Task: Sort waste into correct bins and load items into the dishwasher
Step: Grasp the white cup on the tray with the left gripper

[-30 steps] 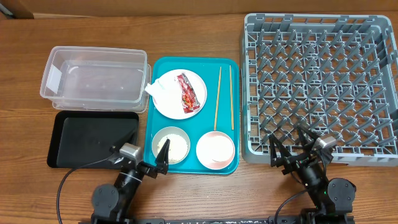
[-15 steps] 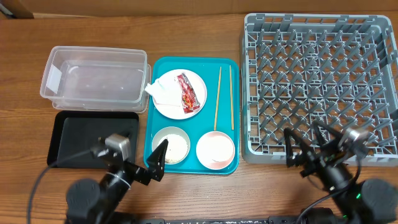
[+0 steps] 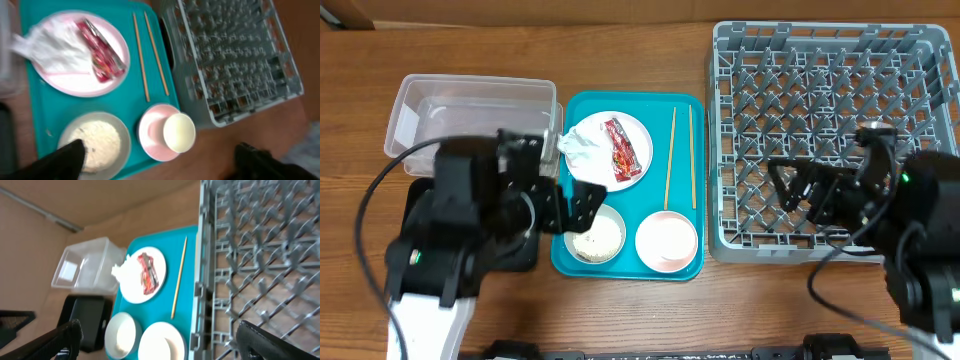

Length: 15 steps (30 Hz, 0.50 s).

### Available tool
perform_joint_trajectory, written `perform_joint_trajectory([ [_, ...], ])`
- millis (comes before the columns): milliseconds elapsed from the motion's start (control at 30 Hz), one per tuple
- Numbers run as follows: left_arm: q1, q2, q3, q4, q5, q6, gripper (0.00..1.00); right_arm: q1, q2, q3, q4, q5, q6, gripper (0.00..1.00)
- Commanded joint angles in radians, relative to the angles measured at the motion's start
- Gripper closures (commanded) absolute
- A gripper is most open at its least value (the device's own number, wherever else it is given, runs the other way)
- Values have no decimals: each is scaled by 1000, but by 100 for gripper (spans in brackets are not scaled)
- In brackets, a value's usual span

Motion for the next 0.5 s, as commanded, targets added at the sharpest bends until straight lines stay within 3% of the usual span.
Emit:
perform_joint_trajectory([
  [0, -92, 118, 10, -47, 35, -37, 20, -6, 19, 27, -3, -55, -12, 0],
  [133, -276, 281, -6, -38, -209, -120, 29, -6, 27, 27, -17, -55, 9, 0],
  [367, -488, 531, -6, 95, -355, -179, 30, -6, 27, 27, -42, -55, 9, 0],
  [467, -505, 607, -6, 107, -390, -234, 39, -6, 27, 27, -55, -55, 9, 0],
])
